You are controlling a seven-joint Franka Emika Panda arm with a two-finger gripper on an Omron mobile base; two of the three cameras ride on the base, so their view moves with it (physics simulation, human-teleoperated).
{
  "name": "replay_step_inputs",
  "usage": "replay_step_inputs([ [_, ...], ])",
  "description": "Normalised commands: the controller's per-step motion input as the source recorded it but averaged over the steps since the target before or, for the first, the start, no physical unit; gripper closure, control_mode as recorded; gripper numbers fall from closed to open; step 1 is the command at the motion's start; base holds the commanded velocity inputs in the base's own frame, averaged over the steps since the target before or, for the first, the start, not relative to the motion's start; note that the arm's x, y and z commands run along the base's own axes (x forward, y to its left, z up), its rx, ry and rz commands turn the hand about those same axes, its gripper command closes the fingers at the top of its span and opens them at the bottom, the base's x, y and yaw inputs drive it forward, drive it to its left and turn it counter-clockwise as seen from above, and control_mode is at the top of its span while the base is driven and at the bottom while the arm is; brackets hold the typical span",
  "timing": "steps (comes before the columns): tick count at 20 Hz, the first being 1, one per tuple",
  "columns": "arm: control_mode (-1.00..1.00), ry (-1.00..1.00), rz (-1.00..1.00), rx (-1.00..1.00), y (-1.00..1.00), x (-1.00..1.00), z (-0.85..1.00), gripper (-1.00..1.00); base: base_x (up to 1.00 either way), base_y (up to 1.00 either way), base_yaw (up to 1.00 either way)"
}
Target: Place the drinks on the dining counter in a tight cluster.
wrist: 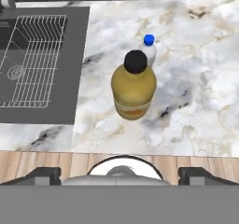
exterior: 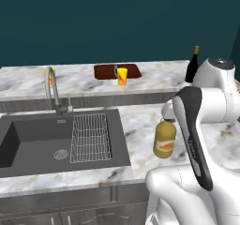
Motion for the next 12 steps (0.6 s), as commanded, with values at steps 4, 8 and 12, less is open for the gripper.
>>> replay_step_inputs([
  [4, -1.00, 0.15, -0.01, -0.07, -0.08, 0.52, -0.04, -1.00, 0.00, 0.00, 0.00],
  [8, -1.00, 0.00, 0.00, 0.00, -0.48, 0.51, -0.55, -1.00, 0.00, 0.00, 0.00],
  [12, -1.00, 0.00, -0.02, 0.00, -0.21, 0.40, -0.79, -1.00, 0.00, 0.00, 0.00],
])
